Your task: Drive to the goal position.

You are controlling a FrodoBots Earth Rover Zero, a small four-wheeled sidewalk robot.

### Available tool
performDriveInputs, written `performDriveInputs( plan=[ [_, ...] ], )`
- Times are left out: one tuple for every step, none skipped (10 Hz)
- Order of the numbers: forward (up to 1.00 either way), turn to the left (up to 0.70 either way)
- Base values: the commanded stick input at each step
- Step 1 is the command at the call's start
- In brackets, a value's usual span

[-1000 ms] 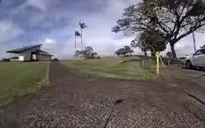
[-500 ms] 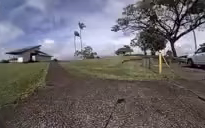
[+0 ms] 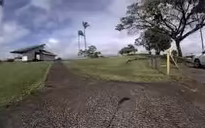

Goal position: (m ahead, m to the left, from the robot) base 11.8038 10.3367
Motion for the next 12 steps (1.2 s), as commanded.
performDriveInputs(
  plan=[
    [0.50, 0.50],
    [0.50, 0.50],
    [0.50, 0.50],
    [0.50, 0.50],
    [0.50, 0.50],
    [0.50, 0.50],
    [0.50, 0.18],
    [0.50, 0.06],
    [0.50, 0.34],
    [0.50, 0.50],
    [0.50, 0.50],
    [0.50, 0.50]
  ],
)
